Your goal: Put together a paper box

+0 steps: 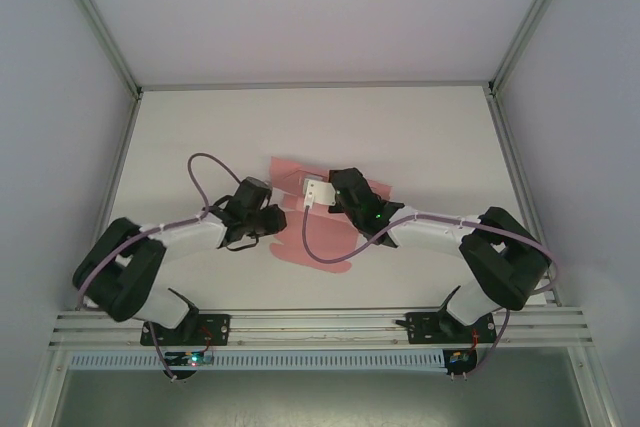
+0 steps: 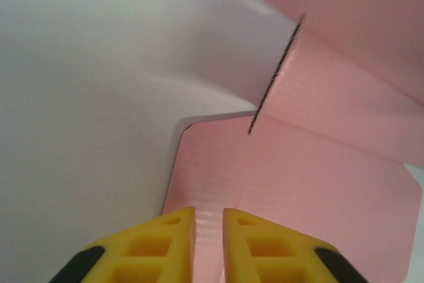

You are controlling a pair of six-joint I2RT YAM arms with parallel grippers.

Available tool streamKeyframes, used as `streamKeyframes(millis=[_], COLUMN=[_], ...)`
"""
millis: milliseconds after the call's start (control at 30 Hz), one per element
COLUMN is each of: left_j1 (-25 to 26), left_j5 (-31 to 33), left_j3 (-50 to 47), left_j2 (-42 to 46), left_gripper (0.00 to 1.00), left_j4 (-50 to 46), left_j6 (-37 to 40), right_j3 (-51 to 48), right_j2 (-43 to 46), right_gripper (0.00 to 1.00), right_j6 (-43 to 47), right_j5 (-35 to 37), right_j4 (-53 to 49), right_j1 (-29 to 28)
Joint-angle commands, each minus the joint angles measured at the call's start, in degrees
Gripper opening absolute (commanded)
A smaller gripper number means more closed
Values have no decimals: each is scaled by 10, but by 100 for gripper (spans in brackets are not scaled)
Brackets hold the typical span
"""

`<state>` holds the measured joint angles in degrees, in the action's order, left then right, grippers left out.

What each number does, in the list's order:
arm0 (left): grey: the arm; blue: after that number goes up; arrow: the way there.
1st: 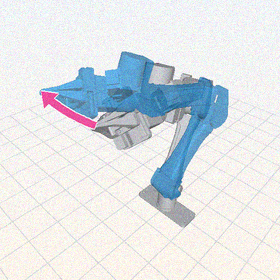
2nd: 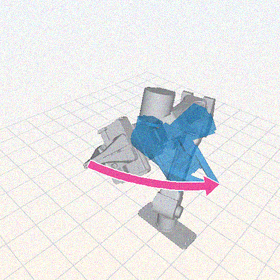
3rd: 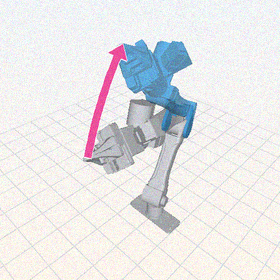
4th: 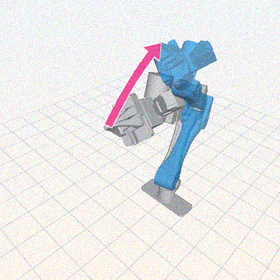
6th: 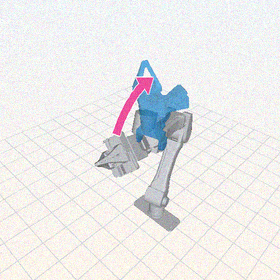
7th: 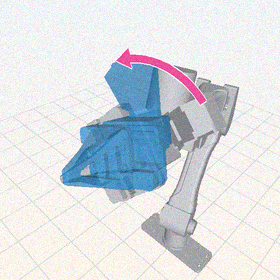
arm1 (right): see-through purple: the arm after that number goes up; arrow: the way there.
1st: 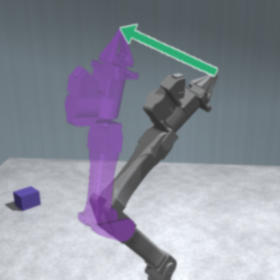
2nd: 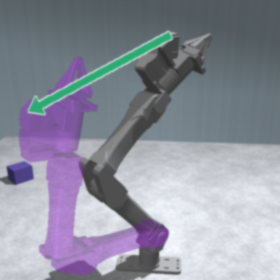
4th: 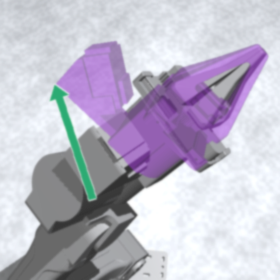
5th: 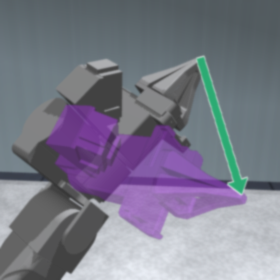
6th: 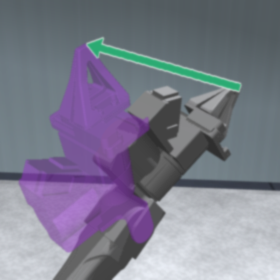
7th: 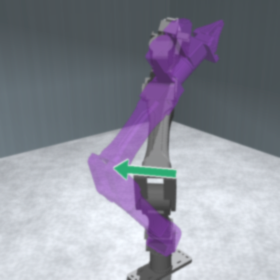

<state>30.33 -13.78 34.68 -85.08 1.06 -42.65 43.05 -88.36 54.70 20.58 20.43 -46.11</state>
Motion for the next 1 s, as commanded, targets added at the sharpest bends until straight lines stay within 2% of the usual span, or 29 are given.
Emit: streamKeyframes(millis=[0,200,400,600,700,867,967], left_j1=[4,4,4,4,5,5,5], left_j5=[-39,-32,-14,-12,-10,-20,6], left_j3=[23,29,30,36,40,35,39], left_j2=[-43,-93,-107,-106,-102,-55,11], left_gripper=[10,4,2,2,2,3,11], left_j4=[51,49,35,32,20,-9,-69], left_j6=[-16,-27,-34,-35,-31,-16,5], right_j3=[3,-20,-27,-43,-42,-25,-11], right_j2=[8,27,42,9,-14,-2,24], right_gripper=[0,0,0,0,0,0,0], right_j6=[-18,-42,-102,-150,-153,-145,-132], right_j5=[-27,-62,-135,-131,-98,-90,-112], right_j4=[8,-9,-117,-157,-141,-128,-144], right_j1=[-2,-11,-39,-58,-53,-26,-9])
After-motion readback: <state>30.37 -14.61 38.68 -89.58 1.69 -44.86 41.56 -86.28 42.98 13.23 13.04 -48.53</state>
